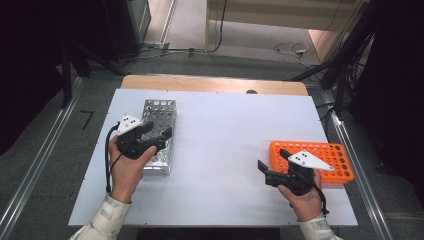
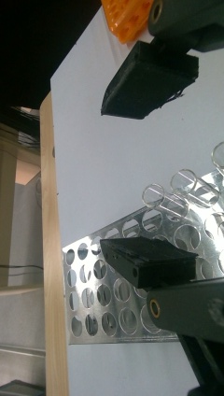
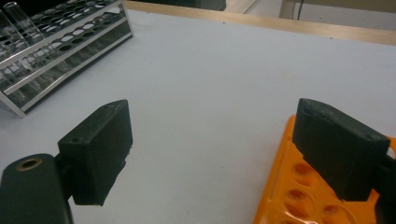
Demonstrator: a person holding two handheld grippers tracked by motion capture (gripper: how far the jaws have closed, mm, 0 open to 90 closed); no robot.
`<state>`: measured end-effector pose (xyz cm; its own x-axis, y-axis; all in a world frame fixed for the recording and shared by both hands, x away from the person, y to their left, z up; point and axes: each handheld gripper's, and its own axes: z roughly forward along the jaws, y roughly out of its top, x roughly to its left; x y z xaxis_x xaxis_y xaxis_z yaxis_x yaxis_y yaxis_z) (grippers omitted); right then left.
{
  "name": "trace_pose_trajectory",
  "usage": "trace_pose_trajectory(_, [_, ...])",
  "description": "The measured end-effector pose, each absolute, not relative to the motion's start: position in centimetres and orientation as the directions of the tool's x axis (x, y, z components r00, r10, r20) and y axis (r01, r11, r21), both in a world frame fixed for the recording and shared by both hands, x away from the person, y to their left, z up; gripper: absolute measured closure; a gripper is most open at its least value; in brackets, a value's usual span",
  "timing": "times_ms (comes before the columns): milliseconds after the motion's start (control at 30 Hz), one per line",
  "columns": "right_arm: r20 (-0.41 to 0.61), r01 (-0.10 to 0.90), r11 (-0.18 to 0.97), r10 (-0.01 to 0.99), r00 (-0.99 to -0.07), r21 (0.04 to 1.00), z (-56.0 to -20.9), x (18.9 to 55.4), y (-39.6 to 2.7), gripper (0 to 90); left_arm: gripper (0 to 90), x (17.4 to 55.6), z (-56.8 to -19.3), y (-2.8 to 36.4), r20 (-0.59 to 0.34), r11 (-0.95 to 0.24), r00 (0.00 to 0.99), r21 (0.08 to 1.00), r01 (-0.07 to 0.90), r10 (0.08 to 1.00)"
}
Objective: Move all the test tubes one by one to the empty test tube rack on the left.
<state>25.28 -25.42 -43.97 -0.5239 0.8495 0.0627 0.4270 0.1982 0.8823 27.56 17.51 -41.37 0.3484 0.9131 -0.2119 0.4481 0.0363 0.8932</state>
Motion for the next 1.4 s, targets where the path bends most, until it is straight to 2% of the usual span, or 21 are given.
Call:
trace_pose_trajectory(533, [0.052,0.442,0.141,0.917,-0.396,0.886,-44.2,23.3,-31.1,12.6,30.1,27.5,-41.4,17.4,-0.213,0.036,0.351,0.893,0.449,0.912])
trace_pose_trajectory(733, [0.059,0.463,0.093,0.951,-0.303,0.881,-44.9,24.0,-33.6,12.9,30.1,27.6,-41.4,17.4,-0.216,0.039,0.350,0.893,0.448,0.911])
trace_pose_trajectory(933, [0.047,0.480,0.087,0.964,-0.260,0.873,-45.8,25.2,-34.3,15.4,30.1,27.6,-41.4,17.2,-0.213,0.035,0.354,0.893,0.449,0.911])
trace_pose_trajectory(1167, [-0.016,0.488,0.132,0.972,-0.234,0.863,-46.9,26.7,-34.1,23.8,30.1,27.5,-41.4,17.2,-0.211,0.033,0.355,0.894,0.446,0.911])
trace_pose_trajectory(1400, [-0.007,0.479,0.112,0.976,-0.216,0.870,-47.1,27.5,-34.6,41.5,30.1,27.5,-41.5,17.0,-0.208,0.029,0.355,0.893,0.449,0.911])
